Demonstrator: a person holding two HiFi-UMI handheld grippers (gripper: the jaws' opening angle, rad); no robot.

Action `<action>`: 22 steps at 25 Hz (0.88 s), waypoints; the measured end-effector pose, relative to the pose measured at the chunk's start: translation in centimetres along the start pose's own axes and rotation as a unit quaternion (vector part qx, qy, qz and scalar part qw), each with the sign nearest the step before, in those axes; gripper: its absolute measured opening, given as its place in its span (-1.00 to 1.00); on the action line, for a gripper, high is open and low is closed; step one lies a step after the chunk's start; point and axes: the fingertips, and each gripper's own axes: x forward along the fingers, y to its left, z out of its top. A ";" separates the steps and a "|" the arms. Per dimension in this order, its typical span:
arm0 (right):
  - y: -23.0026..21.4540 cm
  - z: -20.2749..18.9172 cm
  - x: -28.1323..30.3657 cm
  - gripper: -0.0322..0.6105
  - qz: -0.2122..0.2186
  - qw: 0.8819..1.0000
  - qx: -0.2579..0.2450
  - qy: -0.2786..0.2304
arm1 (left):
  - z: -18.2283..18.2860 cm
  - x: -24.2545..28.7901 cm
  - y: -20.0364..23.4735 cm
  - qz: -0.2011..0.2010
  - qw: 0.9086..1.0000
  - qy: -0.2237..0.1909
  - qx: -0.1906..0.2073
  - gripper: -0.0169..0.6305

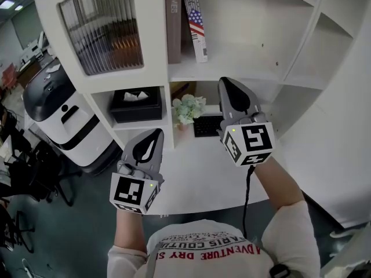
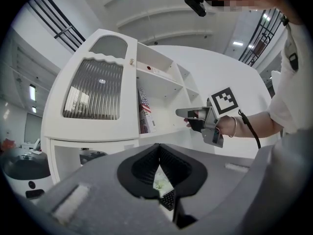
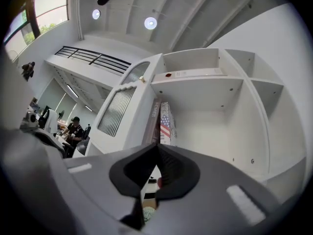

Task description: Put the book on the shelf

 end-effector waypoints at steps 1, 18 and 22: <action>0.0 -0.3 -0.8 -0.90 -0.002 1.000 0.003 -0.001 | 0.0 -0.1 -0.2 -0.002 1.000 0.000 -0.001 -0.93; 3.3 -9.9 -10.3 -0.90 0.041 0.993 0.063 0.085 | -2.1 -2.4 -2.4 -0.006 1.000 0.022 -0.011 -0.93; 2.8 -11.0 -10.8 -0.90 0.036 0.991 0.079 0.104 | -2.7 -2.7 -2.7 -0.003 1.000 0.030 -0.009 -0.93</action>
